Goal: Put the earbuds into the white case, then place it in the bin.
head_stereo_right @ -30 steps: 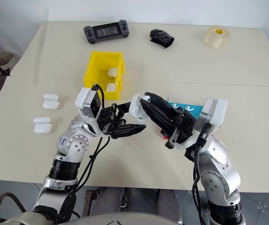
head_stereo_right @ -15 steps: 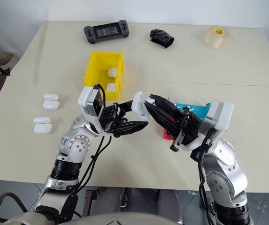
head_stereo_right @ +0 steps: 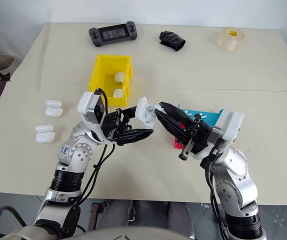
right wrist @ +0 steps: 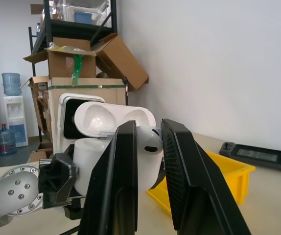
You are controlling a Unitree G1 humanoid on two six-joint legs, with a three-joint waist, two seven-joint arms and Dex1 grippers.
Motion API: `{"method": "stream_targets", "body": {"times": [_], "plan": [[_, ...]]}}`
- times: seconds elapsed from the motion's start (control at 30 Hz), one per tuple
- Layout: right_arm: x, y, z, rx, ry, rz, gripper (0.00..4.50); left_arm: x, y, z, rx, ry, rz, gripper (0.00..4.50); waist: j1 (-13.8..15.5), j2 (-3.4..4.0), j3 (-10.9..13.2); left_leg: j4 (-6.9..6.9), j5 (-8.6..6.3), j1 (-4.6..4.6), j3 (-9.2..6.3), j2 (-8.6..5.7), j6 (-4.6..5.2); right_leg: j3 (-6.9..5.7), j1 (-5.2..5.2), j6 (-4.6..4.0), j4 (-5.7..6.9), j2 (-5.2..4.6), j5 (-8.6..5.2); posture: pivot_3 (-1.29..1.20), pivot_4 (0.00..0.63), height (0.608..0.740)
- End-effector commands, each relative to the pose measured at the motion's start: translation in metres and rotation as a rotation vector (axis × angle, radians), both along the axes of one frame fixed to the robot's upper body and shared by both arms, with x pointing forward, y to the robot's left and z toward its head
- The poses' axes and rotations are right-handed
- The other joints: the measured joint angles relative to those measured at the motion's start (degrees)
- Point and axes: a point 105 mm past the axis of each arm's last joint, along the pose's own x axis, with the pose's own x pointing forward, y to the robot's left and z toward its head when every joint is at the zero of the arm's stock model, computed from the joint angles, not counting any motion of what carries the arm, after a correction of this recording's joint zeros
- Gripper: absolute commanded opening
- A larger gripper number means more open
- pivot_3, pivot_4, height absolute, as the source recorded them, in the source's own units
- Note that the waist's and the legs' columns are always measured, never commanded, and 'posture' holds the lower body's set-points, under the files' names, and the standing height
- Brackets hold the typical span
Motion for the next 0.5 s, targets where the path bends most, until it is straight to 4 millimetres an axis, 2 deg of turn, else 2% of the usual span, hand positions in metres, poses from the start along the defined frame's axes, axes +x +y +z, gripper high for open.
{"method": "stream_targets", "body": {"times": [0.03, 0.3, 0.5], "plan": [[0.003, 0.004, -0.01, -0.041, 0.049, 0.011, 0.43, -0.014, -0.003, 0.019, -0.041, -0.131, -0.048, 2.78, 0.01, 0.0, 0.0, 0.0, 0.0, 0.0, 0.0, 0.0, 0.0, 0.0, 0.0, 0.0, -0.01, 0.0, 0.0, 0.0, 0.15, 0.74], [-0.003, -0.001, -0.003, -0.113, 0.053, 0.058, 0.43, -0.011, -0.001, 0.002, 0.046, -0.279, -0.008, 2.78, 0.1, 0.0, 0.0, -0.01, 0.0, 0.0, 0.0, -0.01, 0.0, -0.02, 0.02, 0.0, -0.09, -0.01, 0.0, 0.0, 0.15, 0.74], [0.0, -0.005, -0.007, -0.177, 0.102, 0.076, 0.43, -0.011, -0.001, 0.001, 0.04, -0.287, -0.017, 2.78, 0.11, 0.0, 0.0, -0.03, 0.0, -0.01, 0.01, 0.01, 0.0, -0.02, 0.03, 0.0, -0.37, -0.01, 0.0, 0.0, 0.15, 0.74]]}}
